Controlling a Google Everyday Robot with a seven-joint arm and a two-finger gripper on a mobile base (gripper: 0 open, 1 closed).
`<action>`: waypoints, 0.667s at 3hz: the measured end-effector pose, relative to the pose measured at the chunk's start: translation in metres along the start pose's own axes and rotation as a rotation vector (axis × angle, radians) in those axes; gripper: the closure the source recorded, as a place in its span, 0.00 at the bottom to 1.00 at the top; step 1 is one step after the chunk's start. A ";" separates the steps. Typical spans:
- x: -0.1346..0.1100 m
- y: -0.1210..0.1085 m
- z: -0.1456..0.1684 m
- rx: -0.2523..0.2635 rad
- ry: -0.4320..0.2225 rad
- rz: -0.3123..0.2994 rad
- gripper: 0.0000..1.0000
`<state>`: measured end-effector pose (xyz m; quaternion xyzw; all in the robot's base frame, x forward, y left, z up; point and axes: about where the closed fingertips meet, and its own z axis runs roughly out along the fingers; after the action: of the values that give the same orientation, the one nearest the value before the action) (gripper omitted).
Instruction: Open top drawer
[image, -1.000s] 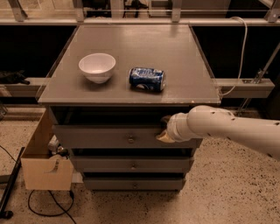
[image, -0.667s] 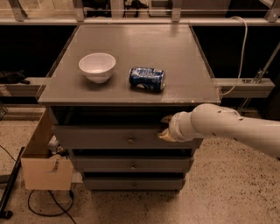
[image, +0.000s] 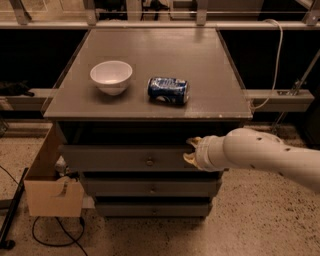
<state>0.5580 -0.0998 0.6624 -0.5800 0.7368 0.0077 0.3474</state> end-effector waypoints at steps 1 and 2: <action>-0.001 -0.002 0.000 0.000 0.000 0.000 1.00; -0.001 -0.002 0.000 0.000 0.000 0.000 0.76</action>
Offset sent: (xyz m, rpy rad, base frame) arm 0.0021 0.0001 0.0017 0.0000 0.0000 0.0000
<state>0.5600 -0.0997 0.6642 -0.5800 0.7368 0.0076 0.3474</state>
